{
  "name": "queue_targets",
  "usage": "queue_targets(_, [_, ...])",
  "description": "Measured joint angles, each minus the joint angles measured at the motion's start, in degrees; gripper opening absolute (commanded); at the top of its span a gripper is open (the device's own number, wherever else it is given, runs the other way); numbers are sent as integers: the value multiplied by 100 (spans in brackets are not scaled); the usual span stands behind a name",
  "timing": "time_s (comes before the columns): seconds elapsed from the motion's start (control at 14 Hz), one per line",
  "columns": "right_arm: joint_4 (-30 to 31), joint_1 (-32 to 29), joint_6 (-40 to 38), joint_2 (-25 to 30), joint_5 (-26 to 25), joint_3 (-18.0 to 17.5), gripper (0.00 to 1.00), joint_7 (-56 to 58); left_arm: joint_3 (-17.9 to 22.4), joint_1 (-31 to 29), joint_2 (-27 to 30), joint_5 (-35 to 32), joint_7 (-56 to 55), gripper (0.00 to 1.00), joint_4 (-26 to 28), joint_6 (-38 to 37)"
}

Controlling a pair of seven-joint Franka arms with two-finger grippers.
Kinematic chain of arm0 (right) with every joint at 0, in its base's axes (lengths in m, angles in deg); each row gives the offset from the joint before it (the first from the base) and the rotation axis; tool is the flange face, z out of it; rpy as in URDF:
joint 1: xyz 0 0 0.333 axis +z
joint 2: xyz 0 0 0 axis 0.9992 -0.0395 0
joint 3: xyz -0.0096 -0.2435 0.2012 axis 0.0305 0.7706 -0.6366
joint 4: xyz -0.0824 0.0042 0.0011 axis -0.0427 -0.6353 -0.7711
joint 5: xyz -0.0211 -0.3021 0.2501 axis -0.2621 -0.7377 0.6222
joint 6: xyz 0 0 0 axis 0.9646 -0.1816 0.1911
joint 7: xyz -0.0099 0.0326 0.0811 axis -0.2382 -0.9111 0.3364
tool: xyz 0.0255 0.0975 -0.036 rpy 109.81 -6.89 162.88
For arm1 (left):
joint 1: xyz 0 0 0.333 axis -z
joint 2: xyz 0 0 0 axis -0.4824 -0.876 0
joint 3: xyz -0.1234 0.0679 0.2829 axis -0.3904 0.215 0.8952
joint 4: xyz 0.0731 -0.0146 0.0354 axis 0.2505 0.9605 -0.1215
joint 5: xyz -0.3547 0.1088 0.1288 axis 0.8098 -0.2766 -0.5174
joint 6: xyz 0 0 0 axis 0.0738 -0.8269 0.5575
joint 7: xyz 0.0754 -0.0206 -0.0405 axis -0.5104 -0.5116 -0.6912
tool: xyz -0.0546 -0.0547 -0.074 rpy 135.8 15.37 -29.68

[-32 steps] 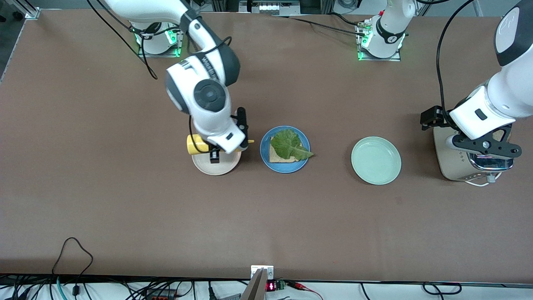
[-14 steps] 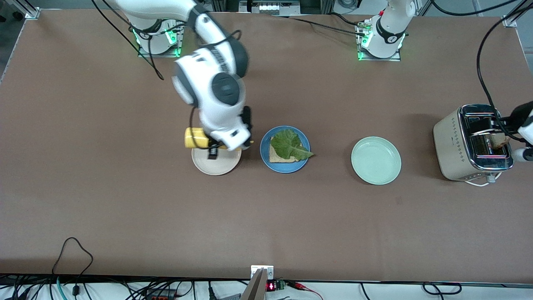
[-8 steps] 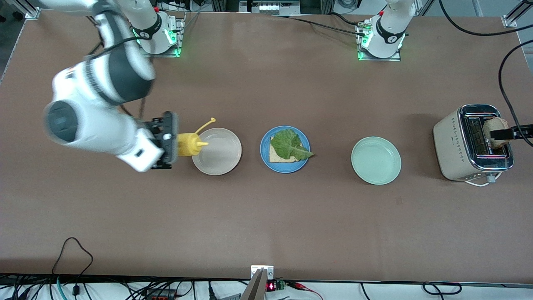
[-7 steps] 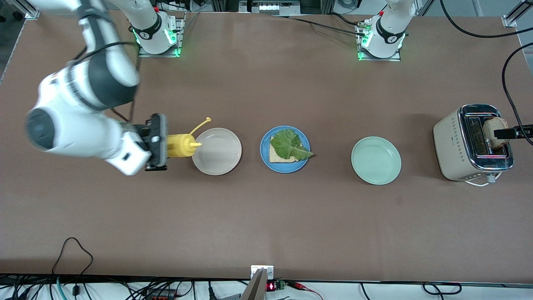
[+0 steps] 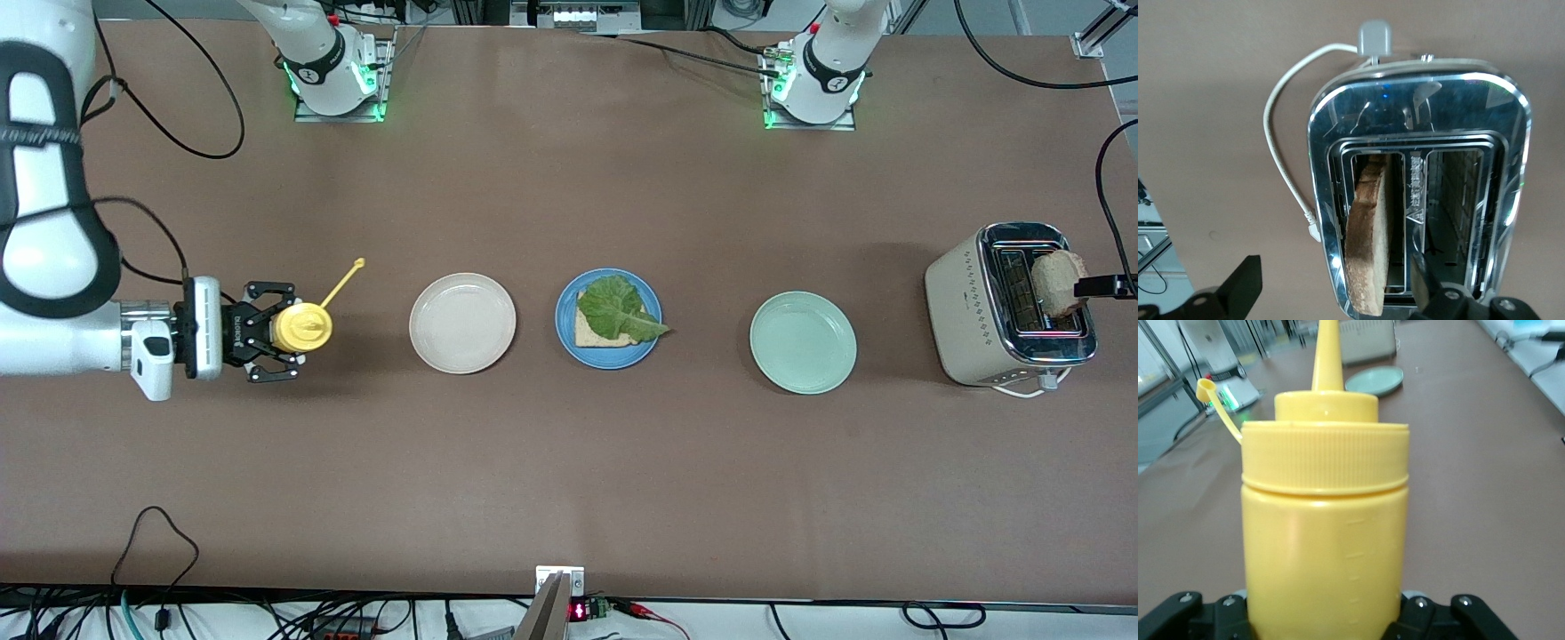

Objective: Make sandwich in blue plate with both arms
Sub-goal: 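Return the mustard with the right gripper while the left gripper grasps bread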

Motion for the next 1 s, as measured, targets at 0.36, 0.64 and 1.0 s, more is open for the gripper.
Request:
queue_targets(0.36, [113, -651, -279, -1007, 938, -3, 12, 2001, -56, -30, 79, 0, 403, 38, 352, 158])
queue_targets(0.64, [105, -884, -446, -1793, 1415, -7, 13, 2947, -60, -92, 94, 11, 596, 2, 523, 213])
queue_targets(1.0, [56, -1081, -490, -2083, 1456, -13, 100, 3258, -80, -127, 194, 88, 680, 1, 548, 27])
